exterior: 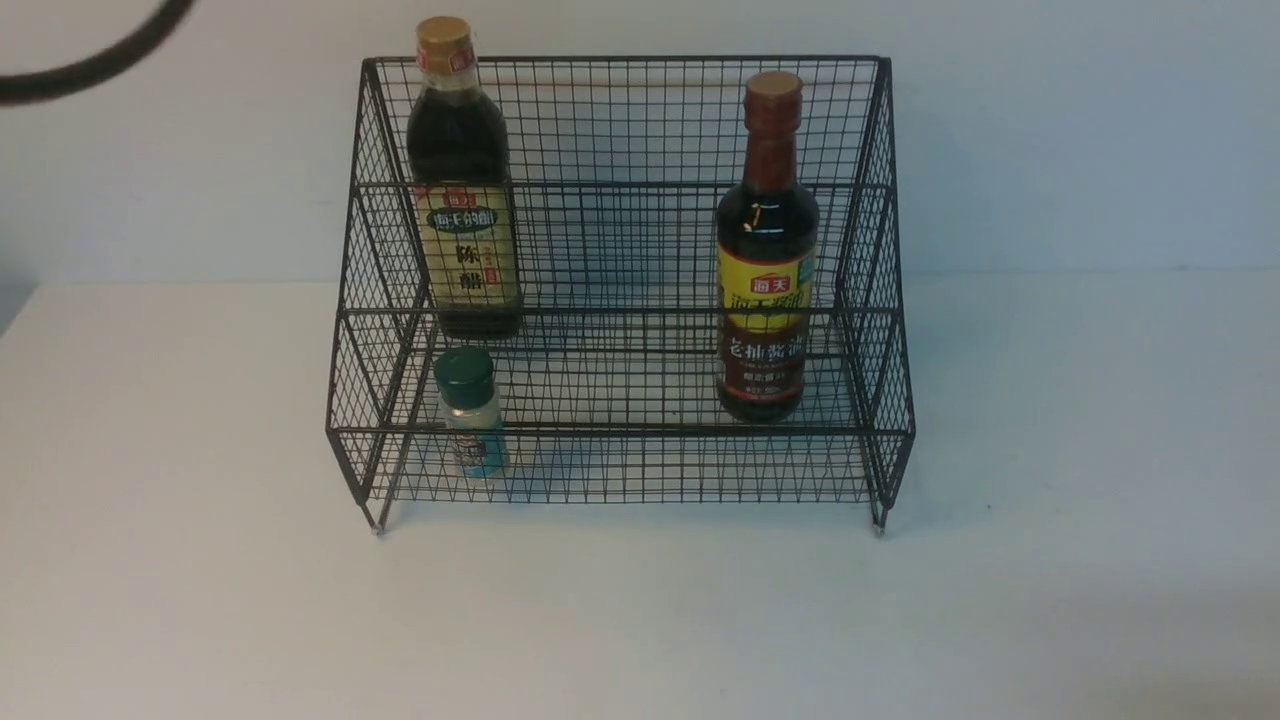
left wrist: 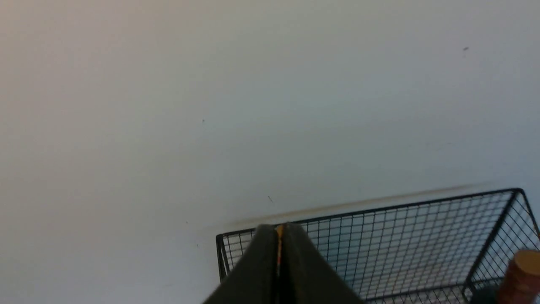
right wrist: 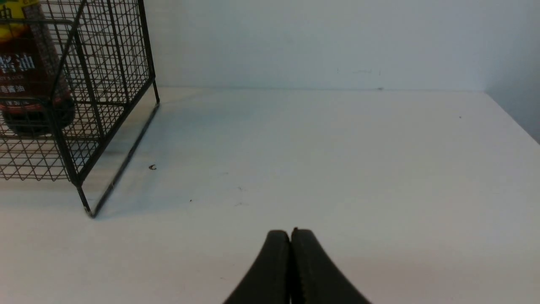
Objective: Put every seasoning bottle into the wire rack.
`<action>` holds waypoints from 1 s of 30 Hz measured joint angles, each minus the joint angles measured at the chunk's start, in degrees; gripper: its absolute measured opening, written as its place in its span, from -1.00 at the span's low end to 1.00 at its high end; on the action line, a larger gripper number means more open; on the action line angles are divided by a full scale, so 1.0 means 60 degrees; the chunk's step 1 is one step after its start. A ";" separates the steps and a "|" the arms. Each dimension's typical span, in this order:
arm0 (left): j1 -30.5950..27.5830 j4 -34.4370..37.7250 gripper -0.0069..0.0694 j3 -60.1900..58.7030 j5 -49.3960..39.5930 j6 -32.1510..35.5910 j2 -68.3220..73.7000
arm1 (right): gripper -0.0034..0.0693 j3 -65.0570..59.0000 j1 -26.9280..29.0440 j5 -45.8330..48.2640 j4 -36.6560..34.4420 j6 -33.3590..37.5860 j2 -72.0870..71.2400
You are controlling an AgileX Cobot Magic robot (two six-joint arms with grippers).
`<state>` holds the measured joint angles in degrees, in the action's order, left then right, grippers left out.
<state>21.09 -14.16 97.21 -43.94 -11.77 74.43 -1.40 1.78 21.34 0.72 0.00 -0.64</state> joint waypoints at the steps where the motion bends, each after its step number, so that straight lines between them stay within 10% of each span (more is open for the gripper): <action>1: 0.0099 0.0000 -0.83 -0.0009 -0.0281 0.0099 -0.0211 | -0.94 0.0000 0.0000 0.0000 0.0000 0.0000 0.0000; 30: 0.0595 0.1293 -0.83 -0.5759 -0.1498 0.0211 -0.8157 | -0.94 0.0000 0.0000 0.0000 0.0000 0.0000 0.0000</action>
<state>24.65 -6.39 62.66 -52.93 -10.50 25.49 -1.40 1.78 21.34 0.72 0.00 -0.64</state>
